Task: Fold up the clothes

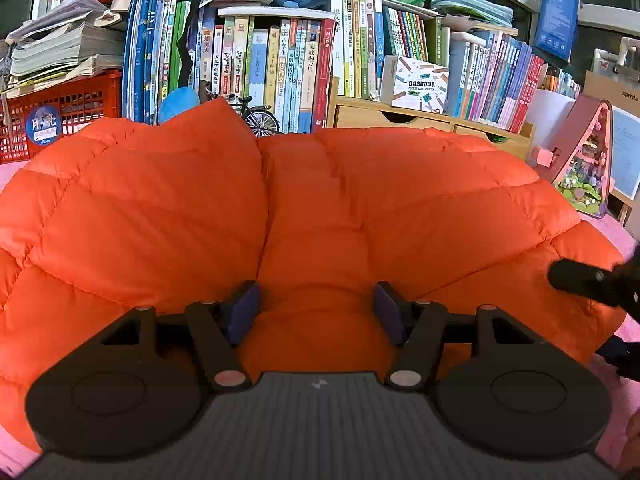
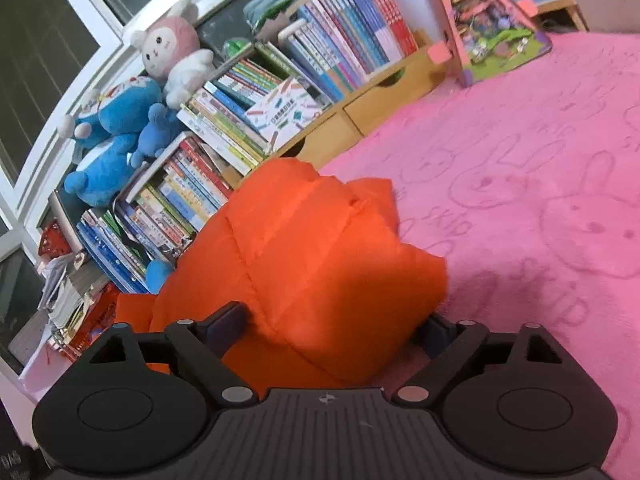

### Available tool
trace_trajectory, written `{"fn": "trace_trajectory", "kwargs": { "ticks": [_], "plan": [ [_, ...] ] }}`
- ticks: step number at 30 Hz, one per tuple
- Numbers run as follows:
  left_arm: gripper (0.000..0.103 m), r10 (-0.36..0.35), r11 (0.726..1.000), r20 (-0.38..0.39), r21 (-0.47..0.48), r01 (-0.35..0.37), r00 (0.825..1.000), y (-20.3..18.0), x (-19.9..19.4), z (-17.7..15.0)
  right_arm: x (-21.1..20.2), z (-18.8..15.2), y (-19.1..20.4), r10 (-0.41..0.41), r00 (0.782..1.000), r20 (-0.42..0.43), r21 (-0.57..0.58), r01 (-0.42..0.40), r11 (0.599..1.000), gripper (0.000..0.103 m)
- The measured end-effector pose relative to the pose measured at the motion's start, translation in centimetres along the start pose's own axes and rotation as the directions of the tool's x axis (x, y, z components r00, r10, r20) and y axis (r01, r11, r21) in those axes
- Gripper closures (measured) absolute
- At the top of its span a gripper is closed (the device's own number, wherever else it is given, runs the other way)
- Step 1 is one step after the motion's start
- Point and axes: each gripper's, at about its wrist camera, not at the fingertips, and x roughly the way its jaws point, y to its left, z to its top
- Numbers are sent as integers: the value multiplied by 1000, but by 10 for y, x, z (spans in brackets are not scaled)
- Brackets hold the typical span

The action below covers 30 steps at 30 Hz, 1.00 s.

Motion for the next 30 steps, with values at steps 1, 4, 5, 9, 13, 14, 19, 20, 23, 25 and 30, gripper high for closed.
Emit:
{"fn": "trace_trajectory", "kwargs": {
  "ticks": [1,4,5,9,13,14,19,20,23,25,30],
  "plan": [
    [41,-2,1000,0,-2,2,1000,0,0,0,4,2,1,3,1000,-8,8,-3,1000,10],
    [41,-9,1000,-1,-10,9,1000,2,0,0,13,9,1,18,1000,-22,57,-17,998,9],
    [41,-11,1000,-1,-12,11,1000,3,0,0,16,11,1,22,999,-25,71,-20,997,9],
    [41,-24,999,-1,-28,24,1000,6,0,0,25,16,1,33,999,-35,107,-29,994,9],
    [41,-35,999,-1,-42,35,999,8,0,0,35,19,4,44,997,-58,94,-38,995,8],
    [41,-37,998,-1,-45,37,999,8,0,0,38,20,4,47,997,-65,92,-41,995,7],
    [41,-49,997,0,-60,49,999,10,0,1,53,29,6,71,991,-111,91,-61,994,6],
    [41,-52,997,1,-63,52,999,10,0,1,56,31,6,76,990,-120,91,-65,994,14],
    [41,-64,995,4,-77,65,998,13,0,0,59,37,11,66,990,-127,67,-58,996,42],
    [41,-72,994,6,-87,72,997,15,0,0,52,39,31,36,996,-85,-51,-40,998,53],
    [48,-119,985,33,-124,122,992,34,-18,1,28,17,111,-3,995,98,-490,51,870,59]
  ]
}}
